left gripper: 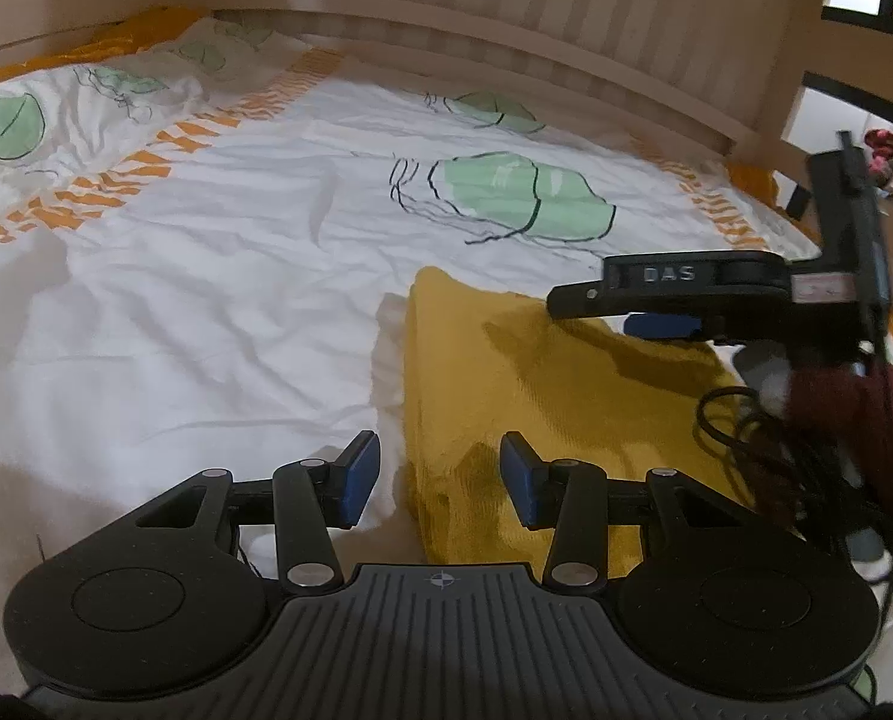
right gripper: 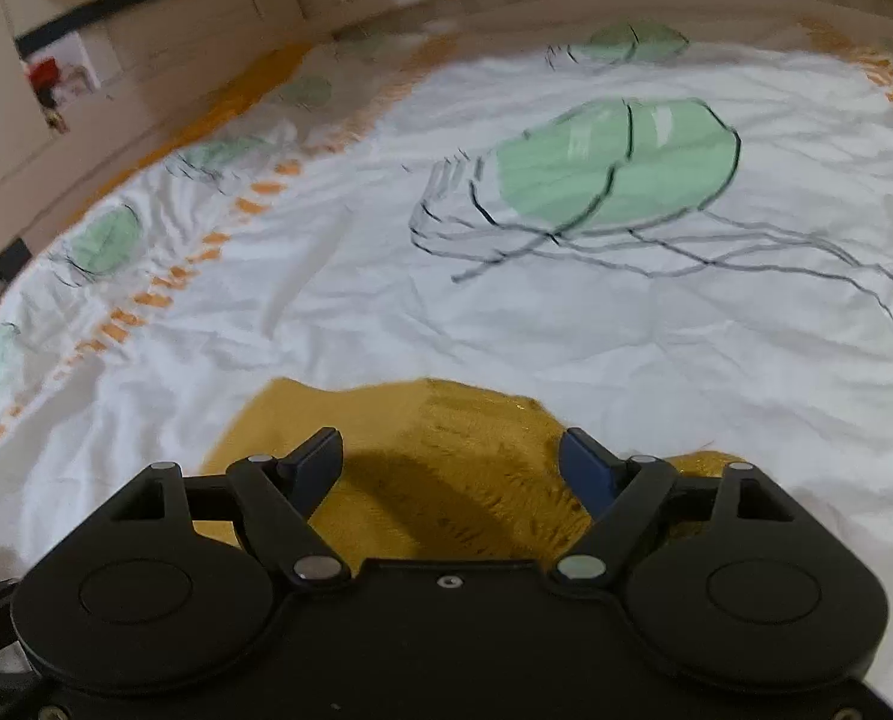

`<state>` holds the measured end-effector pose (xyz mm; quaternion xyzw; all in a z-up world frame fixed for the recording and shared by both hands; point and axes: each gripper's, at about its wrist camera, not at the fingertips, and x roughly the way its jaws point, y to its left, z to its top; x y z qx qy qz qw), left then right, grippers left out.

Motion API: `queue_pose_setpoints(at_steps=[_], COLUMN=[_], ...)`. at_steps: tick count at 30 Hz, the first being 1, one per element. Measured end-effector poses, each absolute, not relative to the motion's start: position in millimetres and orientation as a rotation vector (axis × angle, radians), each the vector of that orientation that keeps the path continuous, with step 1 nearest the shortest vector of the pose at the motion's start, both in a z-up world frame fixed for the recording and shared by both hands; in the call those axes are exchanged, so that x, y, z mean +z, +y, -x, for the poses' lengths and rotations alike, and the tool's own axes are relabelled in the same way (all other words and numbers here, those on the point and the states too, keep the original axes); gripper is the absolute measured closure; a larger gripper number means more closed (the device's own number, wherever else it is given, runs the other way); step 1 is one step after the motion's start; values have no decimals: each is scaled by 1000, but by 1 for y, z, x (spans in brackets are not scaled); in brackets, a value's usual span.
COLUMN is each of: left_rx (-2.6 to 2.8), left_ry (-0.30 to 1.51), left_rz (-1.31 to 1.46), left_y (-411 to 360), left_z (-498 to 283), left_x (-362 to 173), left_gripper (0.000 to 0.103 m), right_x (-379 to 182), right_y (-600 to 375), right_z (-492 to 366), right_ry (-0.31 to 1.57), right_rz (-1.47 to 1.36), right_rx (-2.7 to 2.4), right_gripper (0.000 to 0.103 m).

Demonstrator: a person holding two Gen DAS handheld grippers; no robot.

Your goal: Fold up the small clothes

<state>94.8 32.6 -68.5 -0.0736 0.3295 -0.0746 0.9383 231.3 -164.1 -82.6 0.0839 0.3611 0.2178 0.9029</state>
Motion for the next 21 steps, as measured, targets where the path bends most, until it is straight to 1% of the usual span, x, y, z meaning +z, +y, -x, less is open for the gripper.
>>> queue_pose_setpoints(at_steps=[2, 4, 6, 8, 11, 15, 17, 19, 21], left_rx=[-149, -148, -145, -147, -139, -118, -102, -83, -58], left_ry=[664, 660, 662, 665, 658, 661, 664, 677, 684], left_rz=[152, 151, 143, 138, 143, 148, 135, 101, 54], left_y=[33, 33, 31, 31, 33, 36, 35, 31, 26], left_z=[-93, -92, -93, -93, -93, -90, -86, -80, -74], left_x=[-67, -68, -69, -69, -66, -58, -52, -43, -33], left_gripper=[60, 60, 60, 60, 60, 60, 60, 60, 60], right_x=[-78, -81, -91, -97, -96, -80, -64, -48, -34], right_y=[-163, -157, -150, -146, -143, -152, -162, -173, -185], right_z=[-218, -212, -221, -229, -239, -222, -204, -183, -160], right_ry=[720, 735, 781, 775, 788, 711, 654, 592, 549], right_rz=[-171, -144, -119, -106, -134, -145, -139, -129, -125], right_rx=[480, 512, 512, 507, 494, 467, 426, 383, 361], right_gripper=[22, 22, 21, 17, 17, 17, 13, 1, 1])
